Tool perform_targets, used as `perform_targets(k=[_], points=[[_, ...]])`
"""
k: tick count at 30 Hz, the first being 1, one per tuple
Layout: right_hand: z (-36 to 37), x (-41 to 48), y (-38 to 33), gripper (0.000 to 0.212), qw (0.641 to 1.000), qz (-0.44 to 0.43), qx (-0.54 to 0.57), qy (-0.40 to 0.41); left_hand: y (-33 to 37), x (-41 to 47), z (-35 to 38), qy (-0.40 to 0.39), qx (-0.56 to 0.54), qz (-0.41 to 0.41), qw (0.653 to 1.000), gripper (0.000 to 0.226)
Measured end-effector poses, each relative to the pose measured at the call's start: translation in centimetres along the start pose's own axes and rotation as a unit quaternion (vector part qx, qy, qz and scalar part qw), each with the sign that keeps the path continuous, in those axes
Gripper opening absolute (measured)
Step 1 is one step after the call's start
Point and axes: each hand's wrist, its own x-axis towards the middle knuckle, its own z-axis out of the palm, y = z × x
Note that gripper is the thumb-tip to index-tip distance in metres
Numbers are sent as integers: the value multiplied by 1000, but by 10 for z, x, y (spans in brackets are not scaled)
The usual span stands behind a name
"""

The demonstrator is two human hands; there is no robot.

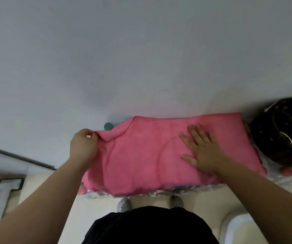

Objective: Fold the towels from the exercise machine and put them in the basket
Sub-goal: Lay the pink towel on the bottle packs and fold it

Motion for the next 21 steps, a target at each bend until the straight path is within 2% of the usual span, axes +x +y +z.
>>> perform_targets(k=[4, 7, 8, 10, 11, 13, 16, 17, 18, 21], points=[[-12, -2, -13, 89, 999, 47, -10, -19, -8, 18, -2, -68, -10, -15, 997, 20], [-36, -1, -48, 93, 997, 82, 5, -4, -6, 12, -7, -106, -45, 23, 993, 26], [-46, -1, -67, 86, 996, 80, 38, 25, -4, 8, -10, -115, -59, 38, 991, 25], [-64, 0, -111, 66, 975, 66, 199, 79, 0, 0, -14, -127, -83, 64, 986, 24], [-71, 1, -134, 57, 948, 51, 302, 85, 3, -6, -16, -129, -86, 75, 985, 23], [-84, 5, -181, 48, 872, 26, 485, 58, 7, -12, -16, -131, -86, 101, 982, 21], [-99, 15, -230, 36, 705, 66, 706, 18, 6, -15, -15, -151, -79, 150, 974, 21], [-104, 18, -239, 32, 652, 87, 753, 10, 4, -15, -13, -157, -75, 161, 971, 22], [-108, 20, -244, 28, 614, 105, 782, 5, 1, -15, -12, -160, -72, 169, 970, 22], [-115, 25, -249, 22, 538, 139, 831, -9, -3, -15, -12, -163, -75, 176, 968, 16]])
